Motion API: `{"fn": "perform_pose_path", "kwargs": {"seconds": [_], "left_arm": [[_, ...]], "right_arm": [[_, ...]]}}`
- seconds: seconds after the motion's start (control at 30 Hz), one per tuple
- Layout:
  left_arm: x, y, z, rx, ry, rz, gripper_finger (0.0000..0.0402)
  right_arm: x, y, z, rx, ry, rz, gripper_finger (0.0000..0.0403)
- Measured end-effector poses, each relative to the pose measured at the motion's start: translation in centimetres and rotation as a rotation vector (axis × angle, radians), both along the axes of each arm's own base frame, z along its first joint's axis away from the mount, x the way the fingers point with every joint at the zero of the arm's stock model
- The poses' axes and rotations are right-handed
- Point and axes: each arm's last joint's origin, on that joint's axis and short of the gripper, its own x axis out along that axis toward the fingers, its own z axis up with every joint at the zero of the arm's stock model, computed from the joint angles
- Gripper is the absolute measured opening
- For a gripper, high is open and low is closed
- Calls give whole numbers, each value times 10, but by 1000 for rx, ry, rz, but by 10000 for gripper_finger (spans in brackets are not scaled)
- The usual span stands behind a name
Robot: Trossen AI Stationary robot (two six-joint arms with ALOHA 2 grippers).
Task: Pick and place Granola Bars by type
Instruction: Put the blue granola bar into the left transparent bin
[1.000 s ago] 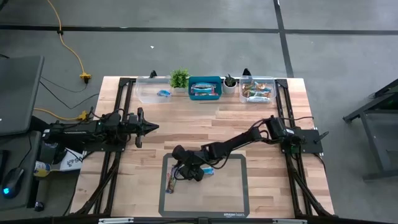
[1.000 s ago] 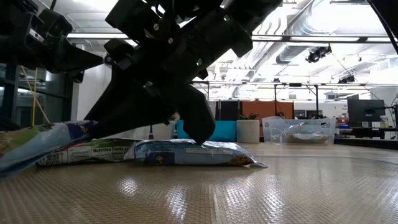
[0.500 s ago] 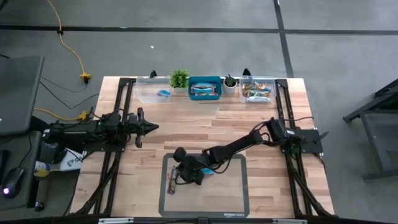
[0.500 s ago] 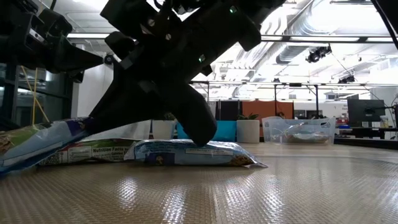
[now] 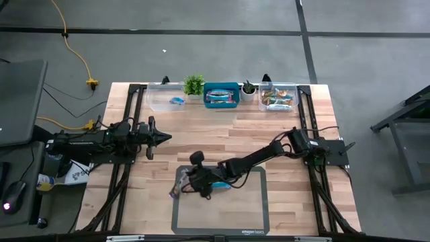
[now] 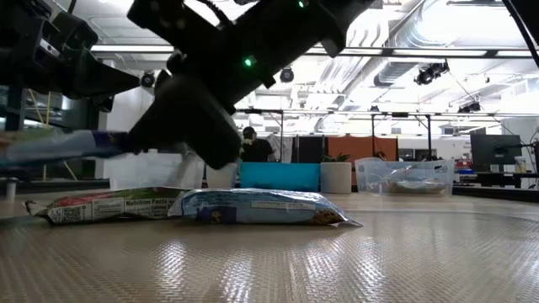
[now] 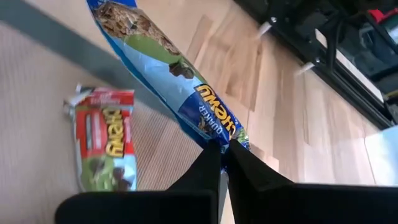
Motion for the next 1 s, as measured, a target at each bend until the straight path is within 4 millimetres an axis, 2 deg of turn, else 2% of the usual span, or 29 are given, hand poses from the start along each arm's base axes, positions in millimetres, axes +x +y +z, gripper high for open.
{"fn": "perform_pose_path", "kwargs": {"seconds": [0.2, 0.37, 0.57, 0.8, 1.0], "left_arm": [[0, 0, 0, 0, 0, 0, 1], [0, 0, 0, 0, 0, 0, 1], [0, 0, 0, 0, 0, 0, 1], [0, 0, 0, 0, 0, 0, 1], [0, 0, 0, 0, 0, 0, 1]], "right_arm": [[5, 1, 10, 81, -34, -62, 0], [12, 4, 27, 174, -72, -74, 0], [22, 11, 61, 196, -152, -47, 0], [33, 13, 110, 163, -273, -40, 0], [39, 1, 146, 183, -380, -77, 0]]}}
